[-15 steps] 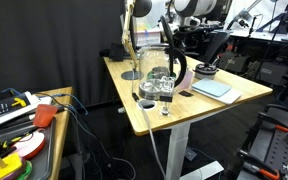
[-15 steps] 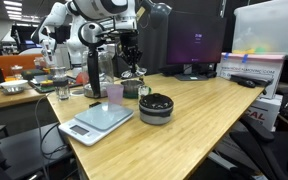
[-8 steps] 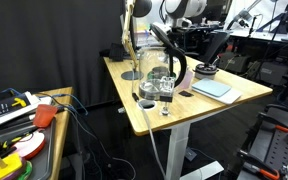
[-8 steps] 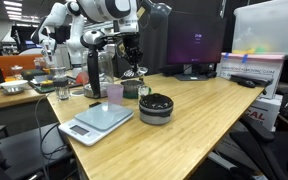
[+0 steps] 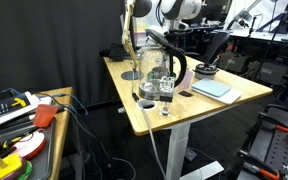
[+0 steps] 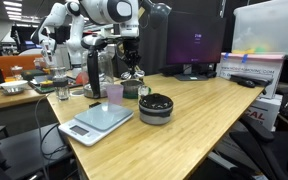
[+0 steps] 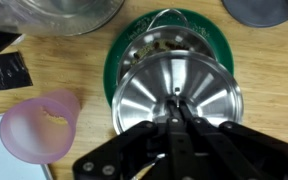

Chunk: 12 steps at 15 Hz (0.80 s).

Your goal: Take the silver lid from the table and place it on the silver pot

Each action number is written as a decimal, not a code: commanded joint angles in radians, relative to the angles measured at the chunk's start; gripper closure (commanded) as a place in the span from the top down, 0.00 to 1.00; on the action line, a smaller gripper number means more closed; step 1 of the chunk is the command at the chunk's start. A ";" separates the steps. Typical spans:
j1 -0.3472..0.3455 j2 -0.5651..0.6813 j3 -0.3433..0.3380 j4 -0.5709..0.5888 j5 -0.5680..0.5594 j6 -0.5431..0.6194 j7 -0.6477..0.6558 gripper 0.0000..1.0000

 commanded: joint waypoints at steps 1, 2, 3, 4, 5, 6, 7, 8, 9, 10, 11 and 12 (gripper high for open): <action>-0.007 0.027 0.022 0.051 0.049 -0.066 -0.038 0.01; -0.008 0.032 0.025 0.059 0.058 -0.075 -0.039 0.01; -0.008 0.039 0.029 0.066 0.066 -0.083 -0.041 0.01; -0.008 0.043 0.030 0.072 0.071 -0.089 -0.043 0.01; -0.006 0.048 0.028 0.077 0.073 -0.095 -0.044 0.01; -0.004 0.052 0.024 0.082 0.071 -0.100 -0.044 0.01; -0.003 0.057 0.022 0.086 0.070 -0.102 -0.043 0.01; -0.002 0.063 0.019 0.093 0.065 -0.102 -0.040 0.01; -0.003 0.071 0.020 0.101 0.067 -0.106 -0.041 0.01; -0.001 0.079 0.017 0.107 0.062 -0.105 -0.037 0.01; -0.001 0.088 0.015 0.114 0.061 -0.105 -0.034 0.01; 0.002 0.095 0.011 0.120 0.057 -0.102 -0.029 0.01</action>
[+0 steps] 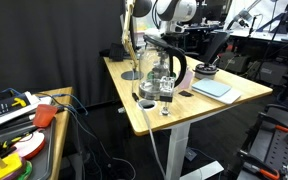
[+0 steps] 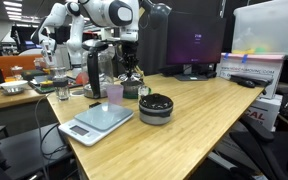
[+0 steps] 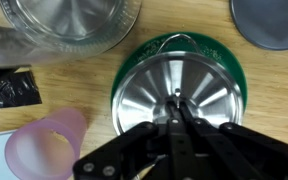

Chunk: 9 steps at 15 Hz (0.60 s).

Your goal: Take the silver lid from the table and place it on the silver pot

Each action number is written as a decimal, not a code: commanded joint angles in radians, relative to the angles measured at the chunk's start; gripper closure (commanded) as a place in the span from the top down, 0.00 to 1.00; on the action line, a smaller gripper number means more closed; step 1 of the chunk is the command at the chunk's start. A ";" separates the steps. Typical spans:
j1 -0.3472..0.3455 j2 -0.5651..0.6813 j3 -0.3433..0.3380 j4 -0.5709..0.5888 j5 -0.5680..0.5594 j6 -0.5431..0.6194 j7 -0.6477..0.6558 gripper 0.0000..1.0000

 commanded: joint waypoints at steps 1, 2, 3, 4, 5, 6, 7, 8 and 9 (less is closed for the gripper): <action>0.006 0.048 -0.013 0.060 0.003 -0.028 0.001 0.01; 0.004 0.056 -0.014 0.068 0.005 -0.032 0.001 0.01; 0.002 0.064 -0.014 0.077 0.008 -0.037 -0.001 0.01; 0.003 0.072 -0.017 0.084 0.006 -0.038 -0.001 0.01; 0.002 0.077 -0.018 0.088 0.008 -0.040 -0.001 0.01; 0.001 0.081 -0.018 0.092 0.009 -0.043 -0.002 0.01; 0.001 0.086 -0.017 0.096 0.010 -0.047 -0.004 0.01; 0.000 0.090 -0.016 0.098 0.010 -0.051 -0.007 0.01; 0.000 0.092 -0.014 0.098 0.011 -0.057 -0.011 0.01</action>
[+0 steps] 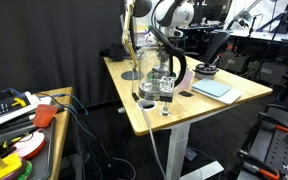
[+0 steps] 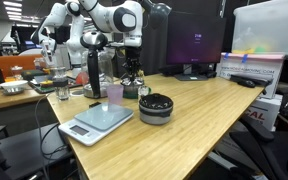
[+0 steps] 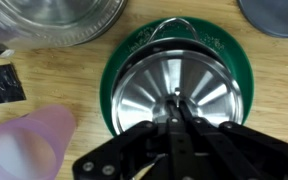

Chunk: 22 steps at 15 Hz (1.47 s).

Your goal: Take the silver lid from the table and place it on the silver pot

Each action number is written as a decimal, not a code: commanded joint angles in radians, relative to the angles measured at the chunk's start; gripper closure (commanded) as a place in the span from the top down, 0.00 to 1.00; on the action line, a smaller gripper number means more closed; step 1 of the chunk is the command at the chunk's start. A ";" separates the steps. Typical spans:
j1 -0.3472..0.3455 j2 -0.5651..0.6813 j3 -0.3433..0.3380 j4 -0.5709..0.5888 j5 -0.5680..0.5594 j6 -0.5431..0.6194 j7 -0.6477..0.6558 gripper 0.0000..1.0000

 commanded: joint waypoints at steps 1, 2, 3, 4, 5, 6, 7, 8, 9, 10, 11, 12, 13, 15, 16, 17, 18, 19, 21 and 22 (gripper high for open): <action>0.003 0.019 0.003 0.033 0.011 -0.049 -0.012 0.01; 0.005 0.021 0.004 0.035 0.011 -0.052 -0.013 0.01; 0.006 0.021 0.005 0.037 0.011 -0.053 -0.013 0.01; 0.007 0.021 0.005 0.039 0.011 -0.055 -0.013 0.01; 0.008 0.021 0.005 0.041 0.011 -0.054 -0.012 0.01; 0.008 0.022 0.005 0.044 0.011 -0.054 -0.012 0.01; 0.008 0.022 0.005 0.046 0.012 -0.055 -0.012 0.01; 0.008 0.023 0.006 0.048 0.012 -0.055 -0.013 0.01; 0.008 0.023 0.007 0.049 0.011 -0.055 -0.014 0.01; 0.010 0.023 0.007 0.050 0.010 -0.053 -0.013 0.01; 0.013 0.023 0.006 0.052 0.007 -0.051 -0.012 0.01; 0.014 0.023 0.006 0.054 0.005 -0.051 -0.012 0.01; 0.016 0.024 0.006 0.056 0.003 -0.052 -0.012 0.01; 0.018 0.028 0.005 0.061 0.001 -0.053 -0.010 0.01; 0.019 0.030 0.005 0.064 0.001 -0.055 -0.009 0.01; 0.020 0.032 0.004 0.065 -0.001 -0.057 -0.008 0.01; 0.021 0.033 0.001 0.065 -0.005 -0.061 -0.005 0.01; 0.021 0.033 0.000 0.063 -0.006 -0.066 -0.005 0.01; 0.020 0.033 0.000 0.059 -0.005 -0.071 -0.006 0.01; 0.018 0.034 0.002 0.061 0.000 -0.079 -0.002 0.29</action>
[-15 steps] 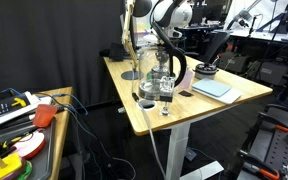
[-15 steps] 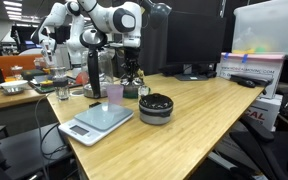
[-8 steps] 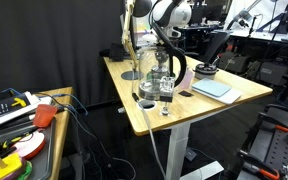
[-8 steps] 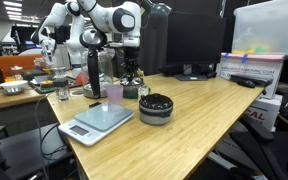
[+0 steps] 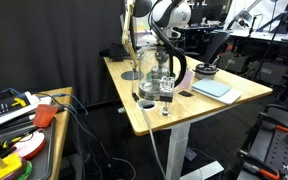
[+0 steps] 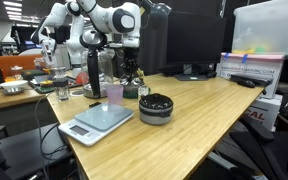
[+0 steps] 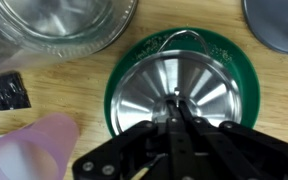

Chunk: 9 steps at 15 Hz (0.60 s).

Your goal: Take the silver lid from the table and place it on the silver pot

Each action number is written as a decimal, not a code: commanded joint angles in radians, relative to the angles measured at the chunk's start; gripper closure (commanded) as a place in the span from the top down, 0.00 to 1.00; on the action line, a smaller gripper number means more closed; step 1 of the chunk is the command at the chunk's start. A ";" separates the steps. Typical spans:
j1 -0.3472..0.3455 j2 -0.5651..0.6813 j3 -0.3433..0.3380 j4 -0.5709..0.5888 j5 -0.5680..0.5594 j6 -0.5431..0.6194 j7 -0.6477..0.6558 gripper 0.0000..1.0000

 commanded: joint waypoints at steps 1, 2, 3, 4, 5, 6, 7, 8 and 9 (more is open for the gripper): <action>0.004 0.015 -0.004 0.033 0.008 -0.049 0.003 0.29; 0.002 0.013 0.000 0.032 0.010 -0.046 -0.005 0.36; 0.000 0.011 0.003 0.032 0.014 -0.046 -0.010 0.41; -0.003 0.006 0.009 0.033 0.021 -0.045 -0.015 0.49; -0.006 0.001 0.013 0.032 0.027 -0.043 -0.022 0.55; -0.006 -0.007 0.017 0.031 0.031 -0.034 -0.028 0.63; -0.007 -0.012 0.020 0.032 0.034 -0.026 -0.033 0.69; -0.005 -0.016 0.020 0.035 0.032 -0.015 -0.034 0.77; -0.004 -0.027 0.020 0.030 0.030 -0.002 -0.035 0.83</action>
